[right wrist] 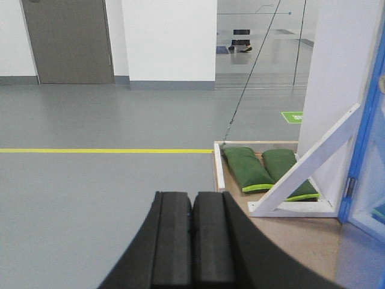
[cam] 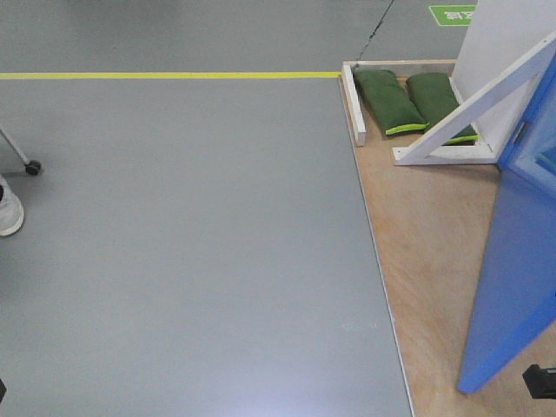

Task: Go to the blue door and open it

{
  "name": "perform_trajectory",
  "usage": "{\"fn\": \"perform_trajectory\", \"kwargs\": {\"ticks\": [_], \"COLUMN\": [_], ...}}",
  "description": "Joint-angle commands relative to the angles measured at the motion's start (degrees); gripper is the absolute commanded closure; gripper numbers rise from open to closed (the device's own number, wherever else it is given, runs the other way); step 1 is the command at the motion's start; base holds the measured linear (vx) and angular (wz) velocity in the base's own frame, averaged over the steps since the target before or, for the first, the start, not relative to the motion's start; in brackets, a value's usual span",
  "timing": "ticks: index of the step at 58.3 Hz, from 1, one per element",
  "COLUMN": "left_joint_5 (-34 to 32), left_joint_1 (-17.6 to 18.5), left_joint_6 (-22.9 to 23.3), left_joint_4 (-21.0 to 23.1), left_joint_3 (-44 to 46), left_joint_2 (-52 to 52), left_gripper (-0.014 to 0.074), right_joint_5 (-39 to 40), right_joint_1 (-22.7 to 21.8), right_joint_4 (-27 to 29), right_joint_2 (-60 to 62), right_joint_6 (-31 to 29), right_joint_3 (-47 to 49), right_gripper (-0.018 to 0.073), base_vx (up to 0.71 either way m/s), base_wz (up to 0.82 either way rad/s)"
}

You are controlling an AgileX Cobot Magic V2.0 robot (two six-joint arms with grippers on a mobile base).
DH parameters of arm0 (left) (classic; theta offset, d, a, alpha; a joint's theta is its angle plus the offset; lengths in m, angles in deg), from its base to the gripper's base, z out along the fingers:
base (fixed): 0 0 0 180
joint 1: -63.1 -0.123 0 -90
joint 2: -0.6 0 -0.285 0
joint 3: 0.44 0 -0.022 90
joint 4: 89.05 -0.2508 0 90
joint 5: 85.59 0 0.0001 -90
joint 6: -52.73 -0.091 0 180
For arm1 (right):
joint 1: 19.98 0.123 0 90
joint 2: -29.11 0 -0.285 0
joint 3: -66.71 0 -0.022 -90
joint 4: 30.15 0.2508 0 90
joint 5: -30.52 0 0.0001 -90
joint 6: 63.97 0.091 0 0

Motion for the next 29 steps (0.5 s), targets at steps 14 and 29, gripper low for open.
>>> {"fn": "perform_trajectory", "kwargs": {"ticks": [14,29], "left_joint_5": [-4.9,-4.9], "left_joint_1": [0.4,0.4], "left_joint_6": [0.4,0.4], "left_joint_4": [0.1,0.1], "left_joint_3": [1.5,1.5], "left_joint_2": [0.7,0.7], "left_gripper": [0.0524,0.0524], "right_joint_5": [4.9,4.9], "right_joint_1": [-0.2,-0.2], "right_joint_4": [-0.4,-0.4], "right_joint_2": [0.8,0.8], "right_joint_6": [0.0,0.0], "right_joint_3": [-0.1,-0.1], "right_gripper": [0.0547,0.0547], "base_vx": [0.39,0.31], "base_wz": [-0.02,-0.02]}}
